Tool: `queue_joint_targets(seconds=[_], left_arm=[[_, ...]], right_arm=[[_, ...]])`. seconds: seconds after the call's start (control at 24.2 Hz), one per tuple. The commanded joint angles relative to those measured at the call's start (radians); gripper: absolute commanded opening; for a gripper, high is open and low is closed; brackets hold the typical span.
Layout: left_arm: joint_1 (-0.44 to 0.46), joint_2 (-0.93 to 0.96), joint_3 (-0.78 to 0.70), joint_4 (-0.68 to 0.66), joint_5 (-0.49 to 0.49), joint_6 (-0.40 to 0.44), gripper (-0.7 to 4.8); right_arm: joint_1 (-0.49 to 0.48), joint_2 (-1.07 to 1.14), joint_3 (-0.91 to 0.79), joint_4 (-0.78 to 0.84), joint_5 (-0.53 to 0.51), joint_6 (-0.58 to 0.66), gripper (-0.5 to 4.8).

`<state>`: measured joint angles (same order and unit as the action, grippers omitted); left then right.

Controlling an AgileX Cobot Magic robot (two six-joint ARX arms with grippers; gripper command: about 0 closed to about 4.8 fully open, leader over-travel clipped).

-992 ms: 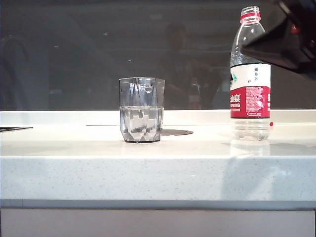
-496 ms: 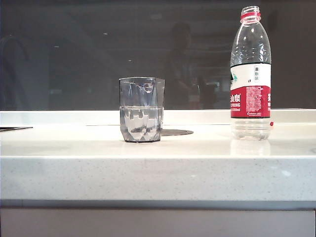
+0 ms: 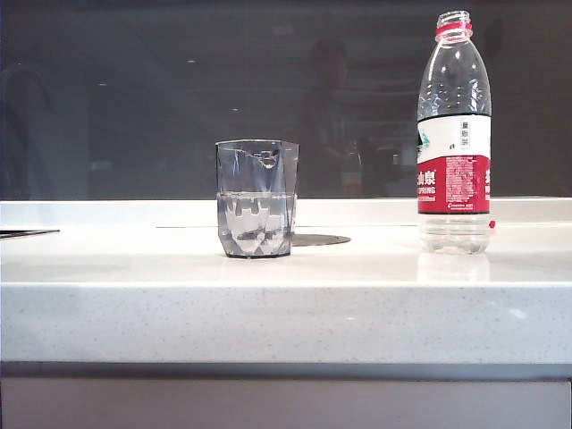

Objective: Pick up the mineral water bottle on the table and pour water into the mug until it's half full.

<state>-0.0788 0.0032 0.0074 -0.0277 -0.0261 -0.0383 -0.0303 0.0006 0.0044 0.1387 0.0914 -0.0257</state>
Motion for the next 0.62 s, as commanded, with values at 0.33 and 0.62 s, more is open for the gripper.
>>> queue_joint_targets(seconds=[0.33, 0.62], left_arm=[[0.0, 0.0, 0.003, 0.006, 0.004, 0.002, -0.04], [0.0, 0.0, 0.003, 0.006, 0.004, 0.002, -0.04]], right_arm=[[0.001, -0.002, -0.003, -0.01, -0.071, 0.052, -0.08], [0.001, -0.002, -0.003, -0.066, -0.066, 0.021, -0.08]])
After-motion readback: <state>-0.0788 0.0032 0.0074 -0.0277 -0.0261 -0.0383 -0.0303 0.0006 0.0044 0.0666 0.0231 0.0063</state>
